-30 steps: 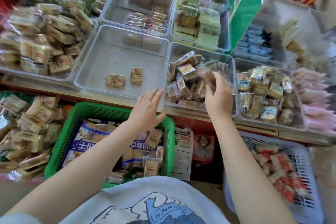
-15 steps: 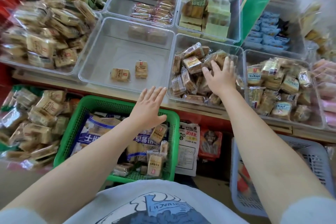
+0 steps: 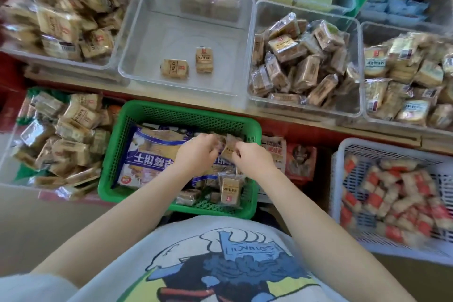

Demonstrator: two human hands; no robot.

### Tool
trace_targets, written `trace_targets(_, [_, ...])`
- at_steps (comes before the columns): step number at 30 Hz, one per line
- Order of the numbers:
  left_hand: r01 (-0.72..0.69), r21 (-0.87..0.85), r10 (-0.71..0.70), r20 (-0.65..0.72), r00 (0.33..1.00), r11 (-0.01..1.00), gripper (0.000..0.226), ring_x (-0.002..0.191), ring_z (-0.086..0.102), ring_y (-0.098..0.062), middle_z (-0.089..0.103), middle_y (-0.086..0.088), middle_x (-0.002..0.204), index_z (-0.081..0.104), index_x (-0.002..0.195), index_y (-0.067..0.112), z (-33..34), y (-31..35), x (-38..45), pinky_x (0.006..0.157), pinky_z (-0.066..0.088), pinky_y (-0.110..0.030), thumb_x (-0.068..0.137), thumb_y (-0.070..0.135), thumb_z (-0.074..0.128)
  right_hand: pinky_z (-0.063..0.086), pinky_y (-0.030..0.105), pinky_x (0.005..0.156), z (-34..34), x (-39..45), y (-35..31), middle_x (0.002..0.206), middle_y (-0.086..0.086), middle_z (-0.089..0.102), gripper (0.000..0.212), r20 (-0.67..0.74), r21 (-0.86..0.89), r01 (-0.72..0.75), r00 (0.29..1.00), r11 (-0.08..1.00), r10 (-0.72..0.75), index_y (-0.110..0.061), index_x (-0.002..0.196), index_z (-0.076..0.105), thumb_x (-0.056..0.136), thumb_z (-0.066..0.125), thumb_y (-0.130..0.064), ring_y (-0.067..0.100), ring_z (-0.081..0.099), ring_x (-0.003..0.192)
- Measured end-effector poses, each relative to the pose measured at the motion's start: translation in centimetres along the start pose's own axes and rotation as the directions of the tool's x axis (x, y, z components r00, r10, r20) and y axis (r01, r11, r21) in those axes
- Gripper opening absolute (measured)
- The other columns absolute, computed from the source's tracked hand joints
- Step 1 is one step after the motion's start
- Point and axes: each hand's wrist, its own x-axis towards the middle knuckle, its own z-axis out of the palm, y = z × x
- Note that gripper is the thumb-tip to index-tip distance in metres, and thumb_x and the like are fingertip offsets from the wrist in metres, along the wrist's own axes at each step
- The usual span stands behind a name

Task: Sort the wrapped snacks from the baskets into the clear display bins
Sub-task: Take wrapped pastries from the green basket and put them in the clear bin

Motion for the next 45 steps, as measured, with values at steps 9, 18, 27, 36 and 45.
trace_targets(9, [-0.005,-0.02,0.008,0.183,0.983,1.0,0.025,0.089,0.064,-0.015,0.07,0.003,0.109,0.066,0.117,0.024,2.7,-2.7,-1.3,0.074,0.057,-0.034,0.098,0.027,0.051,0.045,0.032,0.059,8.8,-1.6,-2.5,0.107,0.006,0.063,0.088,0.242,-0.206,-0.295,0.908,0.933,0.341,-0.013,0.155,0.008,0.094,0.056,-0.054,0.025,0.059,0.081])
trace_targets(18, [-0.019,-0.084,0.028,0.118,0.993,0.996,0.027,0.092,0.064,-0.014,0.067,0.002,0.114,0.062,0.123,0.021,0.2,-0.8,-0.1,0.079,0.058,-0.035,0.099,0.026,0.05,0.054,0.036,0.065,5.5,-0.8,-0.7,0.114,0.007,0.06,0.061,0.125,-0.19,-0.168,0.973,0.967,0.194,-0.019,0.137,0.035,0.093,0.056,-0.056,0.026,0.062,0.086])
trace_targets(27, [-0.066,-0.08,0.068,0.028,0.997,0.995,0.024,0.083,0.056,-0.011,0.064,0.002,0.108,0.064,0.117,0.018,0.8,0.2,-0.1,0.062,0.046,-0.023,0.098,0.021,0.05,0.056,0.035,0.069,9.5,-0.8,-1.7,0.125,0.018,0.052,0.081,0.082,-0.265,-0.216,0.966,0.94,0.245,-0.014,0.147,0.019,0.089,0.063,-0.05,0.03,0.065,0.09])
trace_targets(36, [-0.223,-0.093,0.114,-0.635,0.764,0.97,0.026,0.105,0.05,-0.026,0.058,-0.009,0.11,0.067,0.111,0.009,-2.0,3.7,2.2,0.084,0.045,-0.037,0.086,0.014,0.061,0.039,0.046,0.097,-1.7,-2.6,2.1,0.125,0.003,0.053,0.071,-0.43,0.112,-0.043,0.898,0.993,0.088,-0.021,0.147,0.028,0.088,0.061,-0.042,0.025,0.054,0.112])
trace_targets(45, [-0.091,0.091,0.112,-0.269,0.957,0.992,0.067,0.149,0.018,-0.025,0.028,-0.006,0.16,0.013,0.157,0.029,-3.7,8.9,7.6,0.123,-0.001,-0.045,0.099,0.052,0.037,0.047,0.034,0.086,-16.1,-0.6,8.1,0.126,0.019,0.047,0.035,-0.865,0.204,0.114,0.486,0.972,0.125,-0.008,0.13,0.05,0.096,0.058,-0.016,0.02,0.049,0.1])
